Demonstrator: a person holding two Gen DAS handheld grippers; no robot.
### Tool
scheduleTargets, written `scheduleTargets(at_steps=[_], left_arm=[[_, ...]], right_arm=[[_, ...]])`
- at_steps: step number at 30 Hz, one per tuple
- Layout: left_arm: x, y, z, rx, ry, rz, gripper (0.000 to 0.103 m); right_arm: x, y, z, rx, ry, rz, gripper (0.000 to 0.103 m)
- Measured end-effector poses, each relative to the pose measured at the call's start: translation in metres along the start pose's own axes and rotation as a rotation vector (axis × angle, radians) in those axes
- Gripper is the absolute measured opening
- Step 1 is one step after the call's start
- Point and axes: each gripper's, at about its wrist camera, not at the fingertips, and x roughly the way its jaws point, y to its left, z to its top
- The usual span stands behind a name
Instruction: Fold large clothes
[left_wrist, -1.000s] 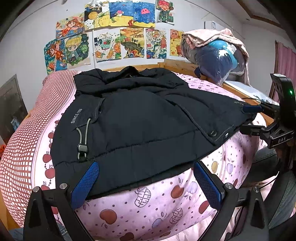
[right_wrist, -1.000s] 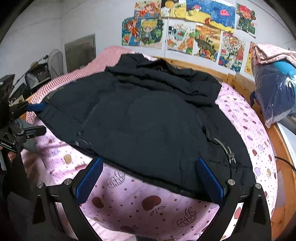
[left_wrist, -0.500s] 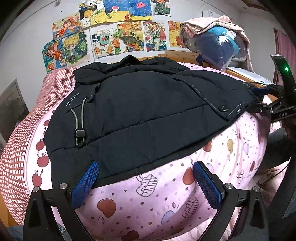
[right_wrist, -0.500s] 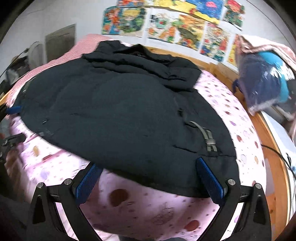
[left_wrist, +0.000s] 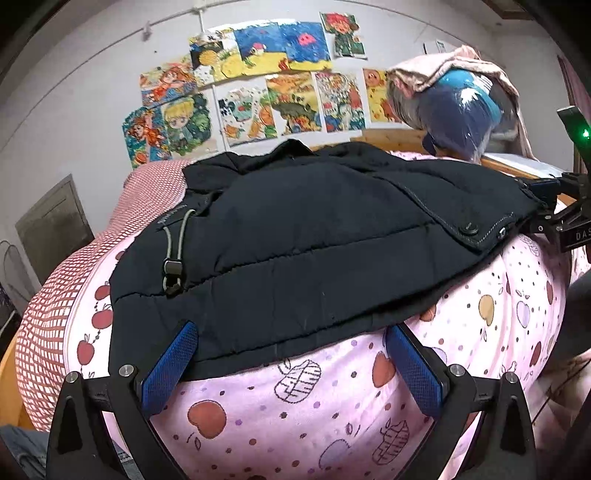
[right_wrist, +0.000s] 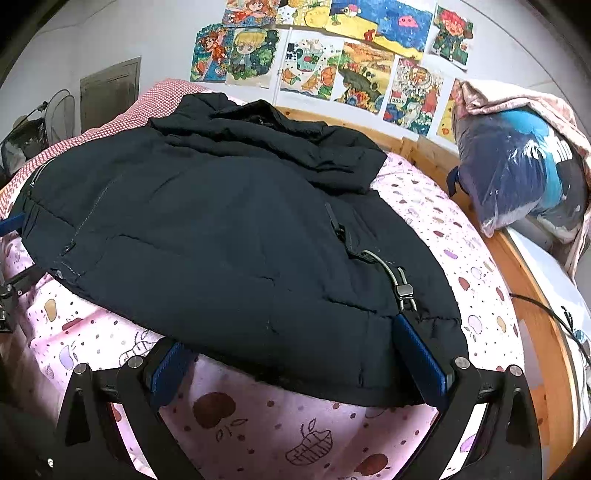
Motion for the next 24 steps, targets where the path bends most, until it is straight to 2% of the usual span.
scheduleTargets(at_steps=[8, 13, 18, 21, 24], left_arm=[[-0.005, -0.009, -0.007, 0.004, -0.048, 0.09, 0.103], [-0.009, -0.008, -0.003, 0.007, -0.084, 0.145, 0.103], [-0.016, -0.017, 0.0, 0.059, -0.142, 0.243, 0.103], [-0.015, -0.021, 0.002, 0.083, -0.139, 0.234, 0.103], [-0.01, -0.01, 0.008, 0.016, -0.102, 0.176, 0.103]], right_arm=[[-0.019, 0.0, 0.005, 0.015, -0.122, -0.06, 0.099], [-0.022, -0.004, 0.007, 0.039, -0.148, -0.058, 0.099], [-0.02, -0.005, 0.008, 0.067, -0.145, -0.042, 0.099], [-0.017, -0.006, 0.007, 0.072, -0.142, -0.037, 0.099], [-0.013, -0.006, 0.006, 0.078, -0.131, -0.034, 0.099]])
